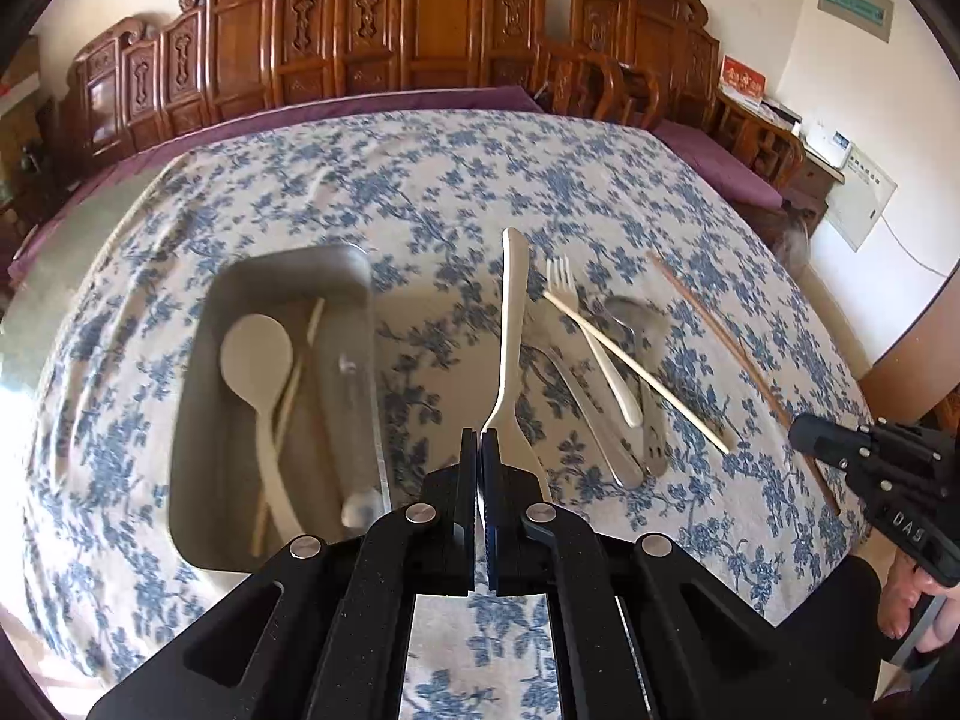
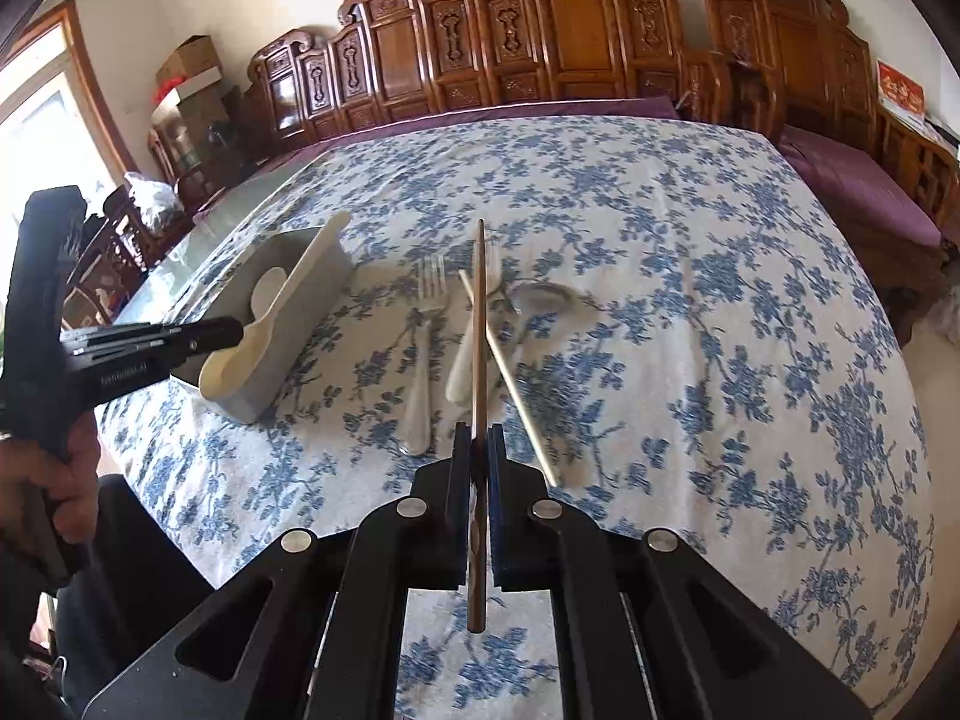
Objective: Organize utensils
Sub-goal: 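Lower the white plastic knife into the tray and open the left tool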
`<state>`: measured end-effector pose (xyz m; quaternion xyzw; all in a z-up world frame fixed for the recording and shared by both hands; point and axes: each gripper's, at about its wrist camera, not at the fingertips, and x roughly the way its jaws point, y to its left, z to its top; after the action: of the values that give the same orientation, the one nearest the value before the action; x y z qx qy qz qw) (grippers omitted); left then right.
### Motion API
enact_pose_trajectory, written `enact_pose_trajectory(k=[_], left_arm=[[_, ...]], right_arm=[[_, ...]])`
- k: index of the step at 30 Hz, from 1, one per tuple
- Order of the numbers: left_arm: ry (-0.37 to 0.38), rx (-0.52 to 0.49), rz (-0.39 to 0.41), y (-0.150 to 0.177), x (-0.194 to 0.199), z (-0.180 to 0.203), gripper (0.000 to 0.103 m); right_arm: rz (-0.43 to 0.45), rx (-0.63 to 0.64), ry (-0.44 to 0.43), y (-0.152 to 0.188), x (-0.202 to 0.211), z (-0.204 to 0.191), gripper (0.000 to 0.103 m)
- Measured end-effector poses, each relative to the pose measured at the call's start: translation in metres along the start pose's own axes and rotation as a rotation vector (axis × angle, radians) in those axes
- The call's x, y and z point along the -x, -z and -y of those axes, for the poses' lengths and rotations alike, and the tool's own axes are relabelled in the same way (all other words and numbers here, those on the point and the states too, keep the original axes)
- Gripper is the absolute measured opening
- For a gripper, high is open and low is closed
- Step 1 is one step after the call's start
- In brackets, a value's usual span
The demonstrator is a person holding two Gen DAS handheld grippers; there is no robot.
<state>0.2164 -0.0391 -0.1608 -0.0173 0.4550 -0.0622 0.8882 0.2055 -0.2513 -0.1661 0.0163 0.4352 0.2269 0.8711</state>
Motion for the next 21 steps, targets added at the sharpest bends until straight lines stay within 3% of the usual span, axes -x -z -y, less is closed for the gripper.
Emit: enact_pose_trajectory(k=[21], left_arm=[[-0.077, 0.062, 0.033, -0.005, 0.009, -0.080, 0.001]], right_arm=[[-0.013, 0.047, -0.054, -0.020, -0.034, -0.058, 0.006]])
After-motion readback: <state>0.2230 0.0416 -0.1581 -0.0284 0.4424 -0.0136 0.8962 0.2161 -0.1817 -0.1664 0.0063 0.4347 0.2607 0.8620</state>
